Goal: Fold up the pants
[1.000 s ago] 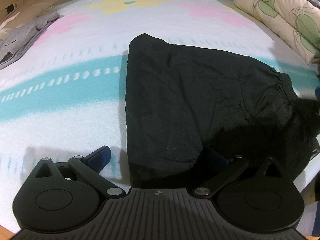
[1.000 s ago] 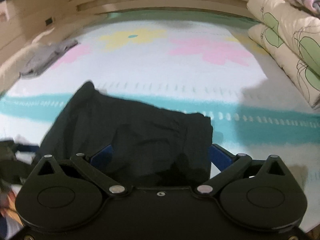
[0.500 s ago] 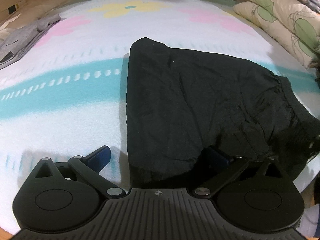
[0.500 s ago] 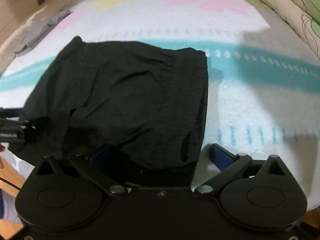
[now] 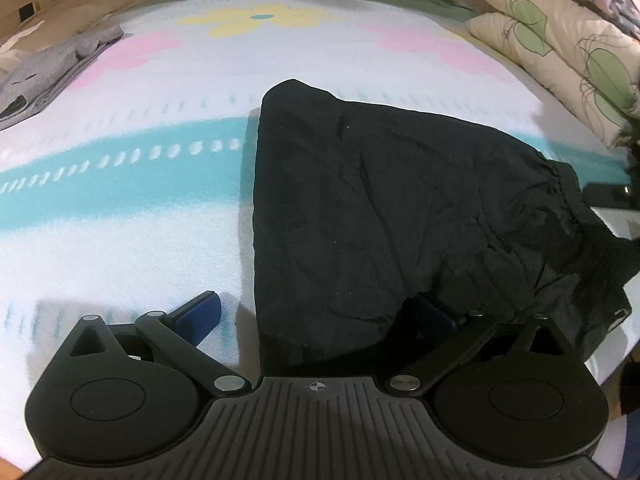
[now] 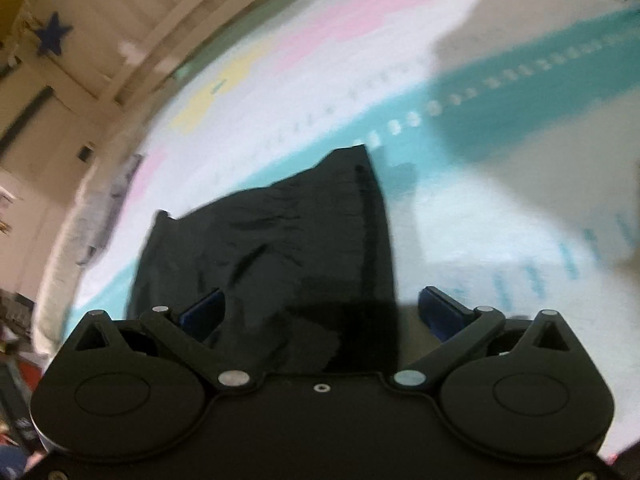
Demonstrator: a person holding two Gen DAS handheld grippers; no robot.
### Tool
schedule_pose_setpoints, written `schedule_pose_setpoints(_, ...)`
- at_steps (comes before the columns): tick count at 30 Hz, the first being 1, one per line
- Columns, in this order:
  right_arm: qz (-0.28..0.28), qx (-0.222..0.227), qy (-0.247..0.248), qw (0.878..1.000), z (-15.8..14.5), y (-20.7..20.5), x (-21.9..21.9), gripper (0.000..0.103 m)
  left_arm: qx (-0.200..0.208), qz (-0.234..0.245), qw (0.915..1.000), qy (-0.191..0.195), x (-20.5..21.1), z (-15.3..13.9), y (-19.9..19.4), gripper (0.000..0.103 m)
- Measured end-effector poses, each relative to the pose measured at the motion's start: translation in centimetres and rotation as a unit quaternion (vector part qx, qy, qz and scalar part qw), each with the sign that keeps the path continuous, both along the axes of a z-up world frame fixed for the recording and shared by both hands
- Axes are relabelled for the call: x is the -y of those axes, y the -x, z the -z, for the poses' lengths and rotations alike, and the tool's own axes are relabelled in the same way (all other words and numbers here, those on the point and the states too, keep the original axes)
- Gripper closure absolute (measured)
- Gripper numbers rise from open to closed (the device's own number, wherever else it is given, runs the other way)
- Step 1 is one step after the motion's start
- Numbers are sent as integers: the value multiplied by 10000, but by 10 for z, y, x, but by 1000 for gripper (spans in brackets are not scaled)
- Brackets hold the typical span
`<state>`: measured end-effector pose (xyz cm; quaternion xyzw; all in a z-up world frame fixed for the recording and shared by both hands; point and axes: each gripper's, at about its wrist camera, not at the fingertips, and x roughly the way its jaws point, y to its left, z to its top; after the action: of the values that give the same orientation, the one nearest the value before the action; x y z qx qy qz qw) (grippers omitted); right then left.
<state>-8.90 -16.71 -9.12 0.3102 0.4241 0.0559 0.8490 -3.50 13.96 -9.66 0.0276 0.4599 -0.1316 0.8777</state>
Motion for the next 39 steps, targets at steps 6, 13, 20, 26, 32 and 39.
schedule_pose_setpoints(6, -39, 199, -617, 9979, 10, -19, 3, 0, 82, 111, 9999, 50, -2, 0, 1, 1)
schedule_pose_setpoints(13, -253, 219, -194, 9993, 6, -27, -12, 0, 846, -5, 9962, 183, -9, -29, -2, 4)
schedule_pose_setpoints(20, -506, 369, 446, 9970, 3, -23, -29, 0, 255, -225, 9990, 297, -8, -9, -36, 4)
schedule_pose_setpoints(26, -683, 385, 846, 9933, 1, -23, -40, 0, -61, -317, 9991, 268, 0, 0, -53, 1)
schedule_pose_setpoints(32, -652, 392, 750, 9943, 1, -24, -37, 0, -103, -126, 9998, 88, 15, 2, -58, 1)
schedule_pose_setpoints(39, -572, 374, 640, 9956, 2, -26, -34, 0, -188, 54, 9998, -78, 29, 2, -63, 1)
